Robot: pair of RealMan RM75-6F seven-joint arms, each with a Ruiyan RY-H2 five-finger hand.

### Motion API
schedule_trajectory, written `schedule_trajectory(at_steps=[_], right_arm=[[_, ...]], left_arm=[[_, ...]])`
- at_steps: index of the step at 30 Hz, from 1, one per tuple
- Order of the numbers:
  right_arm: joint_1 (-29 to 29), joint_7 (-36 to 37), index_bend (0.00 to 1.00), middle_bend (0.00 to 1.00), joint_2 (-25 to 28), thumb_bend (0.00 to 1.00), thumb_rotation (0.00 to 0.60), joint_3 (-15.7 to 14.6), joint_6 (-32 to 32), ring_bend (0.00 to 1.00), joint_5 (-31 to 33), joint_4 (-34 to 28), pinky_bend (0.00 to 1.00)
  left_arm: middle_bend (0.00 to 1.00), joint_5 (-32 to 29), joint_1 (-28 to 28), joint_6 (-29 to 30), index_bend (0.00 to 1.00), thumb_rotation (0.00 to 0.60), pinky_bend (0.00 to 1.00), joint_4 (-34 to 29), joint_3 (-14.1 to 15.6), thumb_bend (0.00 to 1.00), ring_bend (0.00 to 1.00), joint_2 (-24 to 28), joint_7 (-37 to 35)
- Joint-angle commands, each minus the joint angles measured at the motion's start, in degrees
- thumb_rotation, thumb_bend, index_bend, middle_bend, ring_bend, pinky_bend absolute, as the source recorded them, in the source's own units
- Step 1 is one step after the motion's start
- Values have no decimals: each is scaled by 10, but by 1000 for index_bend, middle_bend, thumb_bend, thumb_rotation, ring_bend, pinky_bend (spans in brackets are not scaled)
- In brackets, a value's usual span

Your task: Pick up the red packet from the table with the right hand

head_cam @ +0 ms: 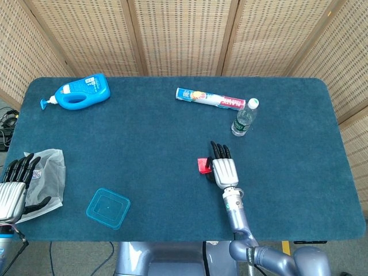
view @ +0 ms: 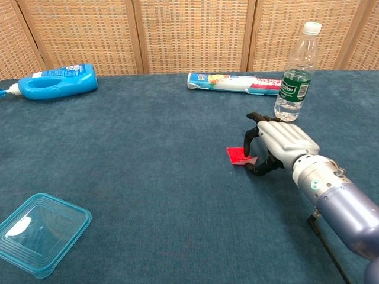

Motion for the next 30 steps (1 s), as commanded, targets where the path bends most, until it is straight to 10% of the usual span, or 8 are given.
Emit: schedule_trajectory(at_steps=[1,30], right_arm=[[0,-1,558,21,0,501,600,-1,-1,0,0,-1,0],[0,0,622,74,0,608,600,2,-4,0,4,-3,0]], left_arm=[[0,0,0,0,0,600,0,0,0,194,0,0,0],[0,0,0,1,0,600,0,1,0,195,0,0,-3]])
